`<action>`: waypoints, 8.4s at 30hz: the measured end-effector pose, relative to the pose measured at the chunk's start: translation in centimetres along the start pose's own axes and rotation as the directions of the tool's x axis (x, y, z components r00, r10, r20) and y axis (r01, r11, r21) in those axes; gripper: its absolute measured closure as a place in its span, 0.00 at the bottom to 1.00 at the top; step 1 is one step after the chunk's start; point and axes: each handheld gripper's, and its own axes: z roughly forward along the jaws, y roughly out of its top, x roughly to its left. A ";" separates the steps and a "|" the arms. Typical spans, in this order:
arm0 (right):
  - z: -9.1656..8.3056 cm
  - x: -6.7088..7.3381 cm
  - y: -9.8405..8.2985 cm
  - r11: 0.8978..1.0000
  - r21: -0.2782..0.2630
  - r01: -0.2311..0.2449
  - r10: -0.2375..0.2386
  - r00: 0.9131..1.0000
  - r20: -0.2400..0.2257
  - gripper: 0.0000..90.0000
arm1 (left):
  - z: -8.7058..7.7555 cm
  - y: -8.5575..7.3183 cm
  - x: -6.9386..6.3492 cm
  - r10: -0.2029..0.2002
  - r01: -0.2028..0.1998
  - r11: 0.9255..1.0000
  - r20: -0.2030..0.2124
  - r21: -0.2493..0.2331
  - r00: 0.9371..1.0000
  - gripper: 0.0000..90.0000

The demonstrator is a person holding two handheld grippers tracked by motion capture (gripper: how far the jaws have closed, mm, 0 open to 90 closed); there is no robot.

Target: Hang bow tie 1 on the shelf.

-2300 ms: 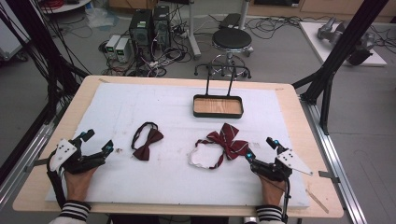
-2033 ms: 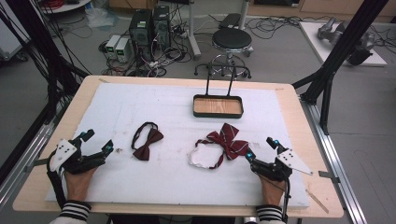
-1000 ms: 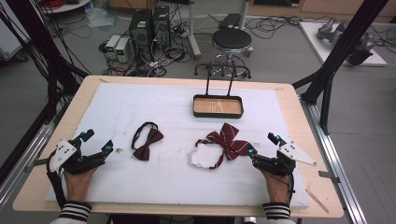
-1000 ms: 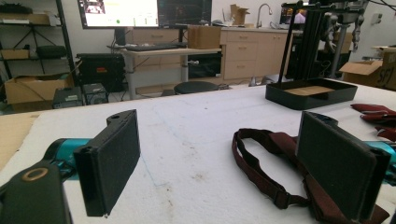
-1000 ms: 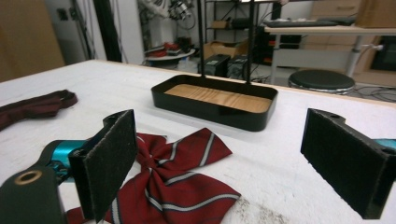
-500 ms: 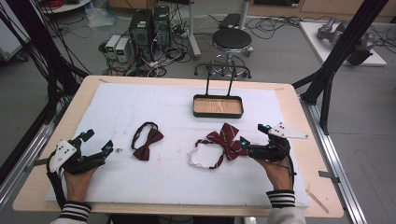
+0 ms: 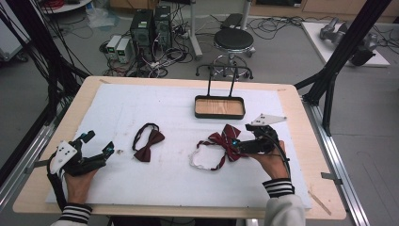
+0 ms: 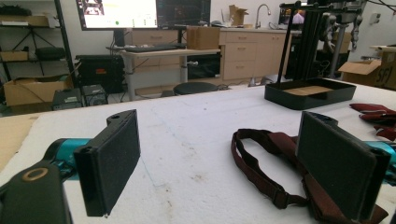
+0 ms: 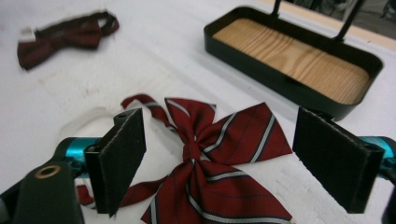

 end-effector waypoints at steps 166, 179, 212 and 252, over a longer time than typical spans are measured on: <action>-2.0 -5.4 6.8 0.911 -0.405 -0.080 0.185 0.956 0.228 0.84 | 0.0 0.0 0.0 -0.002 0.002 1.000 -0.005 0.000 1.000 0.16; -2.1 -7.3 9.3 0.926 -0.372 -0.060 0.172 0.946 0.276 0.84 | 0.0 0.0 0.0 0.001 -0.001 1.000 -0.004 0.001 1.000 0.16; 1.0 -11.6 11.0 0.949 -0.308 -0.065 0.178 0.918 0.355 0.84 | 0.0 0.0 0.0 0.004 -0.004 1.000 -0.006 0.002 1.000 0.16; 3.5 -14.2 8.0 0.971 -0.130 -0.199 0.229 0.931 0.284 0.83 | 0.0 0.0 -0.1 0.005 -0.005 1.000 -0.008 0.004 1.000 0.16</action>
